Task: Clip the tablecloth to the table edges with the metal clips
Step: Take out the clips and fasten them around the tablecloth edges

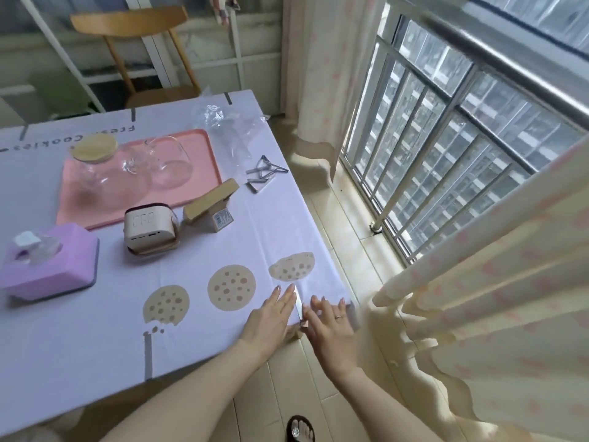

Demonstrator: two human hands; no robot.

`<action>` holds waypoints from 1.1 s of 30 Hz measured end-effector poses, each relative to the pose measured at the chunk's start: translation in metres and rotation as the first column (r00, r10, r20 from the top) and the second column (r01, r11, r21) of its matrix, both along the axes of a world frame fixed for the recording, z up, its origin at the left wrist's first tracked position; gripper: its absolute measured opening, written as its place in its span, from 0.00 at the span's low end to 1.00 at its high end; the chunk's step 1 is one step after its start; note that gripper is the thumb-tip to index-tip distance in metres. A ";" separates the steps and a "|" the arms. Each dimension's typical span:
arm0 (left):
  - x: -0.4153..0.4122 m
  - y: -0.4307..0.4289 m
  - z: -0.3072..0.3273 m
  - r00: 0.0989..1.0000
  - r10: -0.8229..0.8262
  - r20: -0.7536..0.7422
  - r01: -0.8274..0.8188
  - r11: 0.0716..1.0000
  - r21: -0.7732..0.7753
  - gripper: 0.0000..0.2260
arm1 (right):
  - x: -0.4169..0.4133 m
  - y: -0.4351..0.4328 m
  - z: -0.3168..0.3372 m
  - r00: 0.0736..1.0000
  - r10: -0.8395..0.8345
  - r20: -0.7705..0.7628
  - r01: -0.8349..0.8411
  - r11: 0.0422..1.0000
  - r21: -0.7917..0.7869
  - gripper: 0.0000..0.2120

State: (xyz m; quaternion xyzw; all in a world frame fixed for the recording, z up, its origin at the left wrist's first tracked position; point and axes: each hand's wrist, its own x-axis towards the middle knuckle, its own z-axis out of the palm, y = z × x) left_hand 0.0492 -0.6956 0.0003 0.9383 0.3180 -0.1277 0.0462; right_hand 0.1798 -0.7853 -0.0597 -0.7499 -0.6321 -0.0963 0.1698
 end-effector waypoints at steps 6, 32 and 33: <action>0.007 -0.004 0.003 0.998 0.035 -0.045 -0.036 0.999 -0.006 0.29 | 0.013 -0.002 0.010 0.986 0.075 -0.147 -0.091 0.990 -0.105 0.23; 0.035 -0.024 0.002 0.950 0.312 -0.020 -0.312 0.950 -0.019 0.35 | 0.035 -0.003 0.022 0.979 0.161 -0.127 -0.200 0.884 -0.422 0.32; 0.035 -0.024 0.000 0.955 0.297 -0.019 -0.297 0.955 0.002 0.35 | 0.033 -0.003 0.023 0.978 0.162 -0.134 -0.204 0.885 -0.418 0.33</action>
